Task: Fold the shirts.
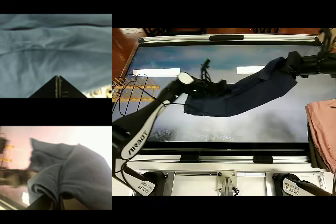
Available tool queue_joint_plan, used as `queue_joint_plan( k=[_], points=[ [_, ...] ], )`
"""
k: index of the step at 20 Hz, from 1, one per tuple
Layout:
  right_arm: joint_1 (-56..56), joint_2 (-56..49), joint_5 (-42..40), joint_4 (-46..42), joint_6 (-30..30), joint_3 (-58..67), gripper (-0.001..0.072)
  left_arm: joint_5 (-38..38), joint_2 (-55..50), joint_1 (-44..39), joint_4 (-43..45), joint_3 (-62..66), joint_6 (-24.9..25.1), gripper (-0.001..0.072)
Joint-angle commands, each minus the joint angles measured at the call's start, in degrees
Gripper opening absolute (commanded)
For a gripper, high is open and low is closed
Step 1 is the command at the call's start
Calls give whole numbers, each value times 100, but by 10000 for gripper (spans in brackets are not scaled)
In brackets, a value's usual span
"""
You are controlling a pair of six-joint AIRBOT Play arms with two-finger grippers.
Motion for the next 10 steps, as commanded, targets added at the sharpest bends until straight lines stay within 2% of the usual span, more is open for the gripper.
queue_joint_plan(
  k=[1, 6, 8, 10],
  points=[
    [2, 706, 247, 4, 428, 4, 67, 809, -304, -798, -684, 7, 0, 34],
    [2, 1333, 334, -72, 828, 4, 67, 905, -981, -1316, -2129, 474, 634, 34],
    [4, 1351, 334, -343, 857, 2, 67, 876, -1021, -1237, -2149, 538, 627, 32],
    [50, 1274, 326, -719, 855, -2, 67, 470, -909, -931, -1862, 538, 632, 29]
  ],
)
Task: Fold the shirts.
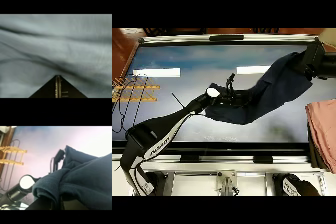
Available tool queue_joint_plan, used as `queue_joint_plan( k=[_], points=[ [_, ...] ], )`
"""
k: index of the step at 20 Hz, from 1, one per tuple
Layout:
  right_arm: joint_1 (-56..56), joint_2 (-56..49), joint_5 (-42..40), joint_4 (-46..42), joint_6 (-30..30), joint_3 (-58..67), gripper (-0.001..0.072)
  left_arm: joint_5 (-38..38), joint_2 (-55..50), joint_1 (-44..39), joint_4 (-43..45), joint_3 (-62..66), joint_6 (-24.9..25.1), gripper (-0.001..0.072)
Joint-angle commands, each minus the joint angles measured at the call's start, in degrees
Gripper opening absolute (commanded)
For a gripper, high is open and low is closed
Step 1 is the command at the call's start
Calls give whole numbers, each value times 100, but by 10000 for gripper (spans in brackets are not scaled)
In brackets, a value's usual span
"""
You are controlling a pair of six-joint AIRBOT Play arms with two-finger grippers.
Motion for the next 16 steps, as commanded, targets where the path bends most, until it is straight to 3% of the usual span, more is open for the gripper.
queue_joint_plan(
  k=[1, 5, 8, 14, 16],
  points=[
    [107, -44, -4, -597, 94, -2, 67, -605, 107, 374, 326, 85, 122, 29],
    [682, -669, -330, -780, -11, -2, 67, -1624, 1025, 1270, 1908, 72, -210, 29],
    [1276, -1325, -695, -1228, -4, -2, 67, -2098, 1963, 2052, 2636, 74, -205, 30],
    [2586, -2907, -1513, -1408, 28, -2, 67, -2514, 3722, 4033, 2771, 74, -293, 31],
    [2951, -3418, -1825, -1412, 286, -2, 68, -2667, 4229, 4579, 2774, 74, -293, 31]
  ],
)
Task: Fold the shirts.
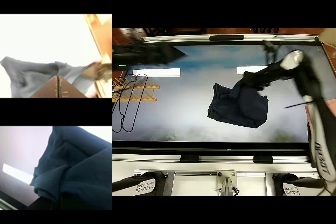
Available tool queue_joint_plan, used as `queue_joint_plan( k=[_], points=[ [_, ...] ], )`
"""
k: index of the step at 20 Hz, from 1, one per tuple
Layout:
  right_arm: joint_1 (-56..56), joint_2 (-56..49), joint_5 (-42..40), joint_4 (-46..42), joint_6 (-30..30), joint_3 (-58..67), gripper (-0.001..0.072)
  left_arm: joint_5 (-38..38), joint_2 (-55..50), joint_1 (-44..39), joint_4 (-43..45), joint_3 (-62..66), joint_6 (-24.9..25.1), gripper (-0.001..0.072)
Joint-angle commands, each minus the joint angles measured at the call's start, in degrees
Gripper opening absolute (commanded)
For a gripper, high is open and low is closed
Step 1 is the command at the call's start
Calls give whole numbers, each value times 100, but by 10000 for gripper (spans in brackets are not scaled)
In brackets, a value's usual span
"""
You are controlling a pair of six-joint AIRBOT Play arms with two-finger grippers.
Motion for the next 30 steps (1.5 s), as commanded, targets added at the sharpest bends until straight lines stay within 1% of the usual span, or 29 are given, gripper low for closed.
queue_joint_plan(
  k=[1, 2, 3, 4, 5, 6, 7, 9, 10, 12, 14, 15, 16, 17, 19, 23, 25, 27, 30],
  points=[
    [706, -946, -678, -74, 393, -2, 68, -354, 925, 979, 107, 2, -46, 32],
    [852, -1198, -850, -61, 592, -2, 74, -420, 1123, 1156, 109, 2, -46, 32],
    [964, -1403, -1034, 74, 697, -2, 169, -474, 1279, 1276, 109, 2, -46, 31],
    [1036, -1567, -1224, 413, 717, -2, 452, -529, 1403, 1360, 109, 2, -44, 32],
    [1040, -1639, -1342, 772, 597, -2, 571, -586, 1478, 1403, 111, 2, -44, 32],
    [999, -1615, -1373, 977, 463, 2, 571, -658, 1513, 1412, 114, 2, -42, 32],
    [901, -1513, -1303, 984, 400, 4, 571, -715, 1515, 1410, 111, 2, -42, 32],
    [516, -1115, -909, 734, 269, 4, 571, -739, 1478, 1403, 114, -9, -39, 32],
    [227, -857, -625, 457, 264, 4, 571, -730, 1464, 1405, 116, -9, -39, 32],
    [-463, -382, 94, -273, 299, 4, 571, -734, 1423, 1405, 118, -9, -37, 32],
    [-1268, -136, 1128, -951, 332, 2, 571, -737, 1388, 1405, 120, -9, -37, 32],
    [-1639, -122, 1631, -1145, 326, -33, 576, -737, 1375, 1403, 120, -9, -37, 32],
    [-1993, -122, 2000, -1169, 271, -192, 604, -737, 1373, 1403, 120, -9, -39, 32],
    [-2249, -122, 2162, -1099, 219, -457, 662, -737, 1370, 1405, 120, -9, -39, 32],
    [-2533, -125, 2022, -730, 98, -1231, 663, -739, 1373, 1405, 120, -9, -39, 32],
    [-2507, -129, 476, 417, -470, -2566, 663, -739, 1370, 1403, 118, -9, -42, 32],
    [-2474, -142, -122, 577, -494, -2830, 663, -737, 1370, 1403, 116, -9, -44, 32],
    [-2472, -245, -339, 686, -505, -2846, 663, -737, 1373, 1403, 109, -9, -44, 32],
    [-2356, -527, -483, 1532, -887, -2846, 662, -734, 1373, 1403, 111, -9, -44, 32]
  ],
)
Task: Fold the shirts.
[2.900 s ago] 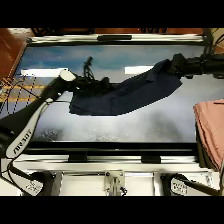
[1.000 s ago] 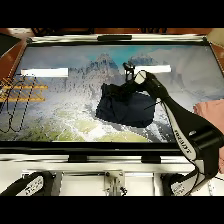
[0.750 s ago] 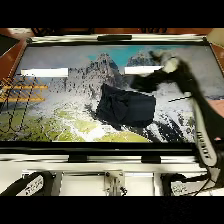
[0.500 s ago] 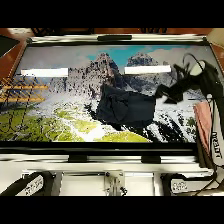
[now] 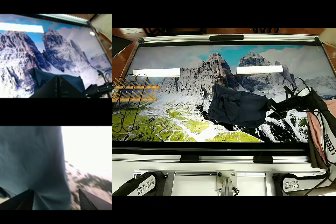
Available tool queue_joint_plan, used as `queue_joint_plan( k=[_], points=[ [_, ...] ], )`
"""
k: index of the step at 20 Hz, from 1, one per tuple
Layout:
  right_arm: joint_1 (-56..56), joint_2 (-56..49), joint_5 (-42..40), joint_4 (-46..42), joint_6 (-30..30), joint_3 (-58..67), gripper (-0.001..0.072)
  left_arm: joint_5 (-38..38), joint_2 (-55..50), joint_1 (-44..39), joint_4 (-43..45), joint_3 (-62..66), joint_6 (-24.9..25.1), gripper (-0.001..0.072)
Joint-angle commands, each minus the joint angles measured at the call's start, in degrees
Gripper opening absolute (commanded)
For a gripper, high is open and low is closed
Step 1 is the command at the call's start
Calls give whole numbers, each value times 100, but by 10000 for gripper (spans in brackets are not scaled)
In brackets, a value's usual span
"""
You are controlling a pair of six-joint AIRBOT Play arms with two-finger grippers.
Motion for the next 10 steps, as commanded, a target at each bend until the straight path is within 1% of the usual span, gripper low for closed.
queue_joint_plan(
  k=[1, 2, 3, 4, 5, 7, 8, 9, 10],
  points=[
    [179, -304, -372, 940, -450, -120, 662, 2, 0, 2, -4, -2, 0, 32],
    [310, -417, -378, 1102, -540, -120, 661, 2, 0, 2, -2, -2, 0, 32],
    [413, -492, -400, 1329, -654, -114, 602, 0, 0, 2, -4, -2, -2, 32],
    [459, -505, -426, 1561, -820, -81, 318, 0, 0, 2, -4, -2, -2, 32],
    [448, -492, -393, 1849, -887, 17, 76, 2, 0, 2, -4, -2, 0, 32],
    [271, -361, -57, 2555, -1333, 444, 67, 4, 0, 2, -4, -2, 2, 32],
    [155, -234, 127, 2800, -1392, 745, 67, 2, 0, 2, -4, -2, 2, 32],
    [17, -55, 304, 2935, -1344, 1132, 67, 2, 0, 2, -4, -2, 4, 33],
    [-111, 127, 479, 2953, -1117, 1526, 67, 7, 0, 2, -4, -2, 7, 33]
  ],
)
